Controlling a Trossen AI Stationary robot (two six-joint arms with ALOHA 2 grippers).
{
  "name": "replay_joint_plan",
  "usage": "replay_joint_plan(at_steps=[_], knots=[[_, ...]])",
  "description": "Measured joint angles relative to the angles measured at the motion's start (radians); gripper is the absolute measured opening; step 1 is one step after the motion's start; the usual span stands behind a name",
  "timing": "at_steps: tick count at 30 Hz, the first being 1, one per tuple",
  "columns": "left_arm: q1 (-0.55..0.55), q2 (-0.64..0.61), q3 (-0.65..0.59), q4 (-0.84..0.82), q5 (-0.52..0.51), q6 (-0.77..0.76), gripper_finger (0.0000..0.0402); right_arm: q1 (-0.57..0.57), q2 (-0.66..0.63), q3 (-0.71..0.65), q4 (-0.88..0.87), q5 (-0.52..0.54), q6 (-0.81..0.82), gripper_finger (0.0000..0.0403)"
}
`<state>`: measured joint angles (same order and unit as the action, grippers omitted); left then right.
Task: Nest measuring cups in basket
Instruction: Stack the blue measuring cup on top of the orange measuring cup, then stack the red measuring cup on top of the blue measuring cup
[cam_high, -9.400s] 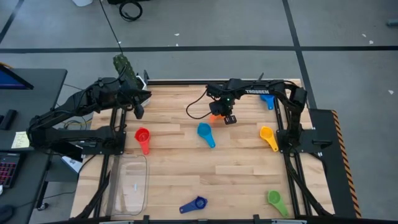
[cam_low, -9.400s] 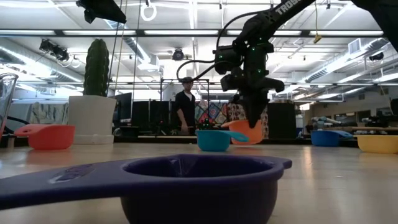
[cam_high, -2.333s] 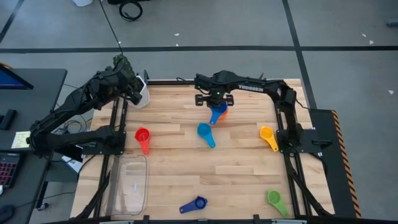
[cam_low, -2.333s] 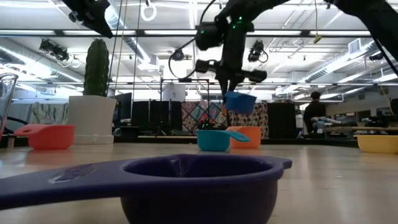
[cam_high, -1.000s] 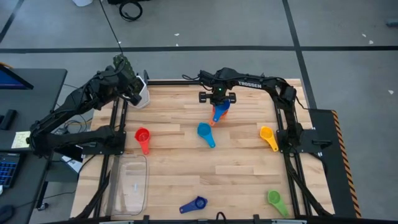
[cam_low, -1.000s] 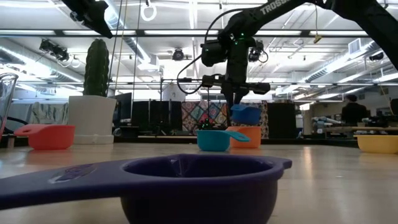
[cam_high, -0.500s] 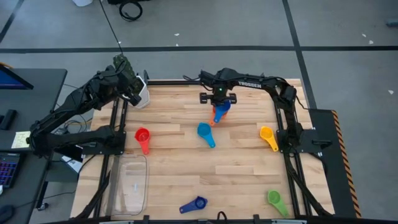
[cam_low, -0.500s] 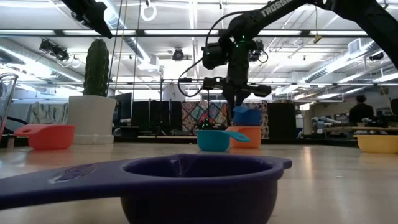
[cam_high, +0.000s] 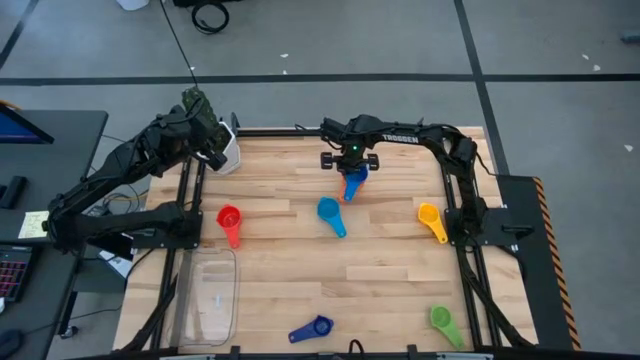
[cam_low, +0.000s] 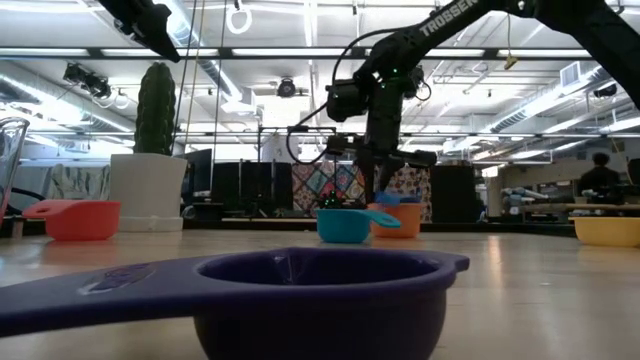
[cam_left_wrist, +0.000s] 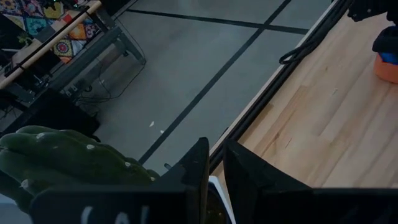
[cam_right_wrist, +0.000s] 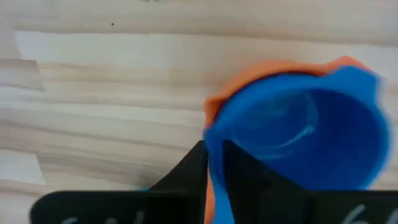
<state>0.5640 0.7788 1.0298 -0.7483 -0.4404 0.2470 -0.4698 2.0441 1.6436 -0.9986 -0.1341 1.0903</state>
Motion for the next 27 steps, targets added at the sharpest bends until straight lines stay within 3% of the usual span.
replay_joint_plan(at_steps=[9, 18, 27], knots=[[0.000, 0.000, 0.000, 0.000, 0.000, 0.000, 0.0052, -0.016, -0.003, 0.000, 0.098, -0.074, -0.058, 0.0070], [0.000, 0.000, 0.000, -0.001, 0.000, 0.000, 0.0052, -0.012, -0.086, 0.091, 0.131, -0.021, -0.186, 0.0069], [0.000, 0.000, 0.000, -0.051, 0.000, 0.000, 0.0052, 0.061, -0.246, 0.188, 0.144, -0.033, -0.547, 0.0067]])
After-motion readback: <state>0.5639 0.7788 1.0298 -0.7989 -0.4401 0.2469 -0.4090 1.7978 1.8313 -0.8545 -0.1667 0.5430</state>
